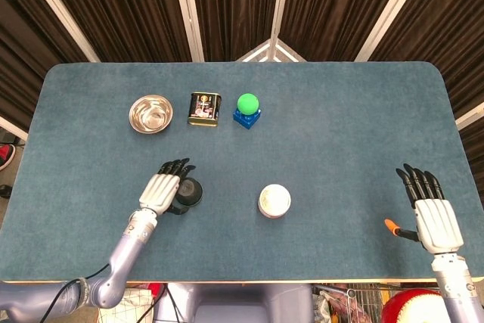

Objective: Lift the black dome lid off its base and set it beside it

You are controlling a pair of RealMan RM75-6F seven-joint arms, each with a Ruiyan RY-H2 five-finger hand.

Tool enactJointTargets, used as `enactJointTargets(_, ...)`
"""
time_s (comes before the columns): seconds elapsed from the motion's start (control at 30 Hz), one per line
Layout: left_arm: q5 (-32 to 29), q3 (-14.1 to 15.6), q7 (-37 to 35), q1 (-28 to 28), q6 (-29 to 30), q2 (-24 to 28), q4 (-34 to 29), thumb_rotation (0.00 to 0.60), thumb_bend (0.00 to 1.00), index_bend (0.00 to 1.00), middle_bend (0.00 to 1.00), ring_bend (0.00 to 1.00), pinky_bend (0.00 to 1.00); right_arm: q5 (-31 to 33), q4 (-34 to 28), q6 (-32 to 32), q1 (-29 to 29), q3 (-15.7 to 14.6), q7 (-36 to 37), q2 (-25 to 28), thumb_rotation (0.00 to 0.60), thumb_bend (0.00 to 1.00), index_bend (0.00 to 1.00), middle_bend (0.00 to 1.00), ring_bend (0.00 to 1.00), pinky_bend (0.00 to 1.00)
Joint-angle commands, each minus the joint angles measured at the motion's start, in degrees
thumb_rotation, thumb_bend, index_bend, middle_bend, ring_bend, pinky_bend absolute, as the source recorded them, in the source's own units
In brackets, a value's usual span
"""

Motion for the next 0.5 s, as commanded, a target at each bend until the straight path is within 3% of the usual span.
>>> enactJointTargets(0.03, 0.3, 0.3, 0.5, 0.0, 0.5, 0.3, -0.5, 0.6, 0.26, 0.13, 0.0, 0.0, 0.0, 0.0, -0.1, 0.1, -0.1, -0.1, -0.1, 0.0, 0.6, 0.18, 0.03, 0.0, 0.01, 0.0)
enactJointTargets(0.17, 0.1, 0.9, 1.6, -0.1, 0.6, 1.0, -1.8, 0.6, 0.26, 0.12, 0.0, 0.0, 0.0, 0.0, -0.4, 0.1, -0.3, -0.2, -0.1, 0.1, 0.6, 0.18, 0.03, 0.0, 0.01, 0.0)
enactJointTargets(0.5, 1.4, 1.2, 4.6, 0.9, 5.7, 2.0, -5.9, 0.6, 0.26, 0.14, 0.18, 0.0, 0.0, 0.7, -0.6, -0.7, 0.2, 0.1, -0.4, 0.2, 0.6, 0.19, 0.03, 0.0, 0.01, 0.0)
